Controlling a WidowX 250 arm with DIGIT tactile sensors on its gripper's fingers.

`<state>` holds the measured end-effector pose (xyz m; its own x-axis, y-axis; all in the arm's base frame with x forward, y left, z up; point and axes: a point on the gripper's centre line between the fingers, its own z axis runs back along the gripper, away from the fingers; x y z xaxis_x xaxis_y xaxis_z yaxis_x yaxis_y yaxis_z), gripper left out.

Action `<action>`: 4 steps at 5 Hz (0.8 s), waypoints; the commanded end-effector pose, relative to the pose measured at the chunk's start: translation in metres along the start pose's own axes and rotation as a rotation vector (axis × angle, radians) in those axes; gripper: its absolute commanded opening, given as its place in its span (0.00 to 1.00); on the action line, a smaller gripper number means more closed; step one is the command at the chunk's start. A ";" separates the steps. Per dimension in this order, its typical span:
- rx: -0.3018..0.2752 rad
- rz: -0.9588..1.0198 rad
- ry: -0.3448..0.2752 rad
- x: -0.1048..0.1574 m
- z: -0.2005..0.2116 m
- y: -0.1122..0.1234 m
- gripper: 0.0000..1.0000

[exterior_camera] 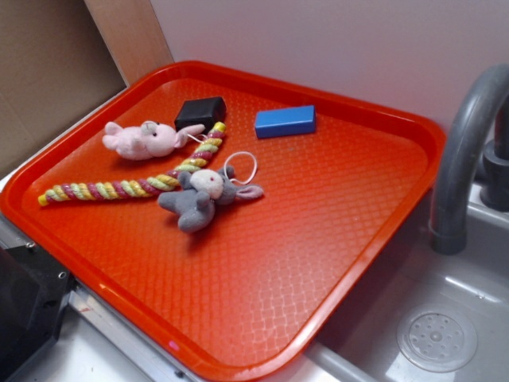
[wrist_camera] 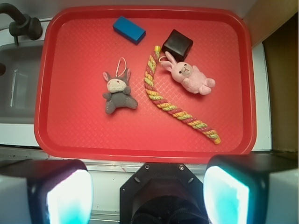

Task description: Grab the gray animal.

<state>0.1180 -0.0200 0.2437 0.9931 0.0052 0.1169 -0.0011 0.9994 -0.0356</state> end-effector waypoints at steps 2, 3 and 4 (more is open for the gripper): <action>-0.001 0.036 -0.031 0.022 -0.007 -0.011 1.00; 0.007 0.066 -0.065 0.048 -0.022 -0.021 1.00; -0.013 0.044 -0.024 0.069 -0.052 -0.034 1.00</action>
<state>0.1938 -0.0538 0.1929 0.9925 0.0560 0.1089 -0.0518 0.9978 -0.0410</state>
